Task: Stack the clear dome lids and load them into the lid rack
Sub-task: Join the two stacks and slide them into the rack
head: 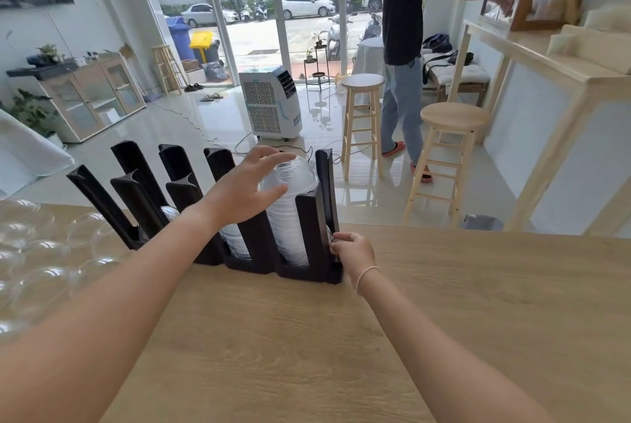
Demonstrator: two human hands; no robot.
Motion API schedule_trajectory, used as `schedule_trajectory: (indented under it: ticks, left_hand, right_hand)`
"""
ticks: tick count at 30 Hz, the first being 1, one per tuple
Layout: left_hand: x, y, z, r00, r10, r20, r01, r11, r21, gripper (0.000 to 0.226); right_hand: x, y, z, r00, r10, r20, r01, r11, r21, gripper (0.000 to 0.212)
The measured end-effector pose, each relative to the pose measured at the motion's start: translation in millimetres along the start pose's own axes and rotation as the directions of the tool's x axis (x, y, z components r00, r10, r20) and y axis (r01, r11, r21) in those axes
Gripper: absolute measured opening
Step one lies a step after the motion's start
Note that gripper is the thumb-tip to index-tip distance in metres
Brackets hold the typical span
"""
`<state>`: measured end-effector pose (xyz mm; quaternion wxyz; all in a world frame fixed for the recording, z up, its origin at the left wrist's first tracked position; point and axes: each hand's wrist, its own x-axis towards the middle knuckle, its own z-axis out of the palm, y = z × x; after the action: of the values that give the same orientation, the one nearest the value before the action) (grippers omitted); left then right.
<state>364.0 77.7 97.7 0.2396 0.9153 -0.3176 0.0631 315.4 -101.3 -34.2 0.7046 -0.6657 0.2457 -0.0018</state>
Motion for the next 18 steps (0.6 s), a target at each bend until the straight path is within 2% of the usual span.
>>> schedule_trajectory:
  ticks: [3,9,16,18]
  left_hand:
    - [0,0,-1,1.0,0.004,-0.004,-0.004,0.999,0.033,0.049]
    - [-4,-3,1,0.999,0.005,-0.048,-0.002,0.999,0.054,0.044]
    - [-4,-2,-4,0.998,-0.011,-0.067,0.013,0.999,0.031,0.037]
    - [-4,-2,-6,0.997,-0.018,-0.077,0.02,0.999,0.03,0.036]
  right_hand:
    - [-6,6,-6,0.996,-0.082,-0.028,0.074,0.975,-0.211,0.031]
    - [-11,25,-9,0.955,-0.271,0.121,0.295,0.82,-0.491,0.051]
    - [-17,26,-7,0.939,-0.265,0.217,0.34,0.633,-0.696,0.06]
    - [-16,24,-7,0.926,-0.288,0.243,0.365,0.522,-0.771,0.058]
